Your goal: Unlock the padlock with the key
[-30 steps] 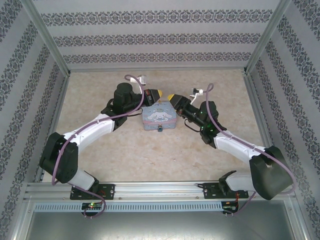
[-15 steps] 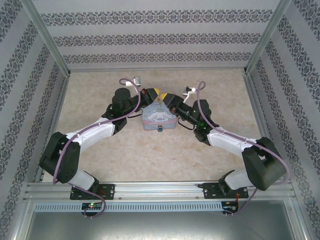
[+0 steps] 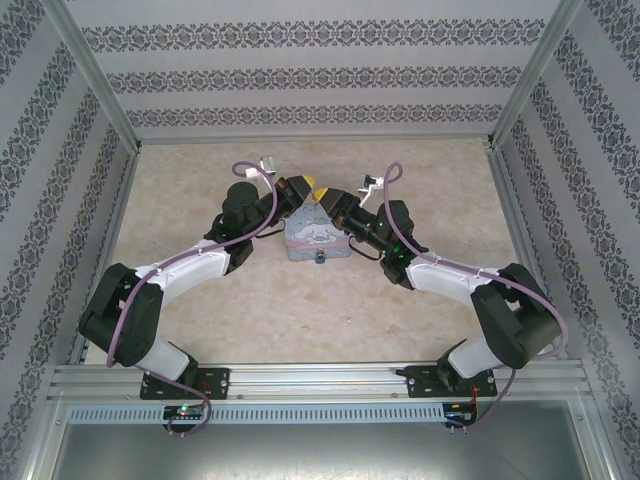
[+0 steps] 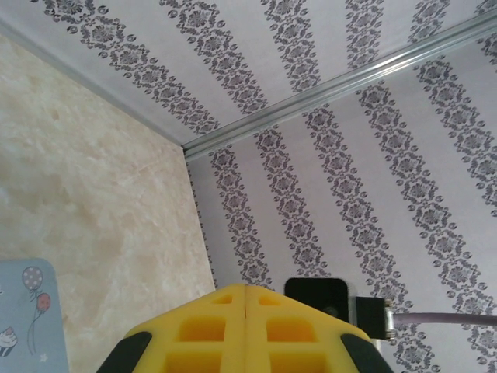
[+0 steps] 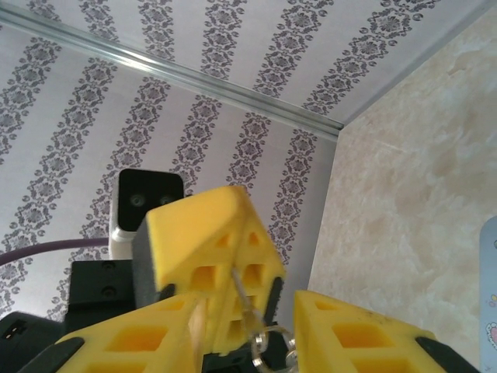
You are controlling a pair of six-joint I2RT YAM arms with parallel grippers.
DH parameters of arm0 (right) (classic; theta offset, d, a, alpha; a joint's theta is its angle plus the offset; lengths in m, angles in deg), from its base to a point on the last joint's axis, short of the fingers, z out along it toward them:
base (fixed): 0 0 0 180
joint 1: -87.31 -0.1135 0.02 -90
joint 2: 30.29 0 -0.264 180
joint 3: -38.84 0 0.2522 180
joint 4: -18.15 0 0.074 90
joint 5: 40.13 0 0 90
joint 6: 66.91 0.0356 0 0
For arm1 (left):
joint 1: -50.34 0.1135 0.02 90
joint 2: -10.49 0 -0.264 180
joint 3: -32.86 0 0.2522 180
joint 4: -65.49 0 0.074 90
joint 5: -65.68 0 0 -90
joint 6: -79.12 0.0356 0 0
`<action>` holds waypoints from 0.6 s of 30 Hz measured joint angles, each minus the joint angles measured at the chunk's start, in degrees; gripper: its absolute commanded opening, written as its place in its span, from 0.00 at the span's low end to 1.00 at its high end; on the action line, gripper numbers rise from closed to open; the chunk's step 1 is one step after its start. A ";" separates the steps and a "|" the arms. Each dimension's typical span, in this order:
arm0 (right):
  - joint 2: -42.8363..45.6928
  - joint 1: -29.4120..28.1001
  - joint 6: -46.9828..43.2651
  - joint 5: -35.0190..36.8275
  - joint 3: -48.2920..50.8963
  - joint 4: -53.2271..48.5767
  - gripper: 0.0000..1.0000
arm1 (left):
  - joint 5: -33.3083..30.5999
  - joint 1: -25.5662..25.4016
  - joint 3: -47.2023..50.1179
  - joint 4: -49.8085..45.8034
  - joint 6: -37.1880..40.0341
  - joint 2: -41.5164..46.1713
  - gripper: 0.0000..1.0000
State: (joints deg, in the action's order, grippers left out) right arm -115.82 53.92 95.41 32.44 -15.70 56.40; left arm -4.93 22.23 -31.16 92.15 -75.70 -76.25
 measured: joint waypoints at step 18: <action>-3.19 -0.63 2.71 0.72 0.00 5.29 0.29 | -0.70 -0.42 0.00 1.31 -1.05 -0.87 0.00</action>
State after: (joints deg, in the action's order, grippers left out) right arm -119.01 53.29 98.12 33.16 -15.70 61.69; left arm -5.62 21.81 -31.16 93.46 -76.75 -77.13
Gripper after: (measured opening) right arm 0.312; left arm 0.050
